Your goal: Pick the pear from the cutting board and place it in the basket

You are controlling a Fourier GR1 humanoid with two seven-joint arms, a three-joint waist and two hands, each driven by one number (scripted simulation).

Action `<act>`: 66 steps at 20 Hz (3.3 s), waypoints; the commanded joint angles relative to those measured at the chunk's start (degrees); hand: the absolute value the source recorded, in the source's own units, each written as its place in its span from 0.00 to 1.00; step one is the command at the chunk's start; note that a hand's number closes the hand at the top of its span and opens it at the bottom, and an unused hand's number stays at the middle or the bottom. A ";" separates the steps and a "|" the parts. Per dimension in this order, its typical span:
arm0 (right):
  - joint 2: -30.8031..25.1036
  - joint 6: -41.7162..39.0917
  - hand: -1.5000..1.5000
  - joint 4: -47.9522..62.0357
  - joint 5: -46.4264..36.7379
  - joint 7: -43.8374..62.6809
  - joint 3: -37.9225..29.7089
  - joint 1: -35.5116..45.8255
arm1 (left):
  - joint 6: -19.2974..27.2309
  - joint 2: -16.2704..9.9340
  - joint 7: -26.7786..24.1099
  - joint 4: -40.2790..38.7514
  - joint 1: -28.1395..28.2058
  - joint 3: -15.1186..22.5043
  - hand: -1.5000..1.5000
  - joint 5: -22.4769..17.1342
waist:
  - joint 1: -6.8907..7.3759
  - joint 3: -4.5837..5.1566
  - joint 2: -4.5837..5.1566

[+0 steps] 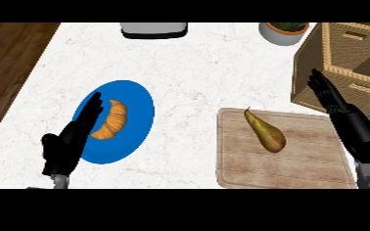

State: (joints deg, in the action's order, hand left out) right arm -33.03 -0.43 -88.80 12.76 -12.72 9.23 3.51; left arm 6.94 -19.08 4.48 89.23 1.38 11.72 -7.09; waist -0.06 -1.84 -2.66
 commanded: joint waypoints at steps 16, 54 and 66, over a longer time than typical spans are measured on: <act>4.51 -22.83 0.00 -11.07 -23.80 -32.55 25.98 14.11 | -1.65 -2.95 6.60 -8.06 -10.79 -10.63 0.50 -5.61 | 0.15 1.82 2.74; -16.61 -52.73 0.00 -8.54 -23.54 -9.44 1.56 33.03 | -4.50 -1.86 6.99 -12.94 -15.73 -14.39 0.50 -3.27 | 0.26 1.80 2.86; -7.57 -30.28 0.00 6.82 -41.88 -26.15 12.97 26.01 | -3.82 0.62 8.23 -9.11 -13.65 -12.50 0.50 -0.99 | 1.38 1.78 2.97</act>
State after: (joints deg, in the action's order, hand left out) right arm -44.19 -33.20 -89.25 -24.72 -30.86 19.51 29.43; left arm 2.29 -20.03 11.83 78.14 -13.33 -2.13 -9.08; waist 0.77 -0.07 0.26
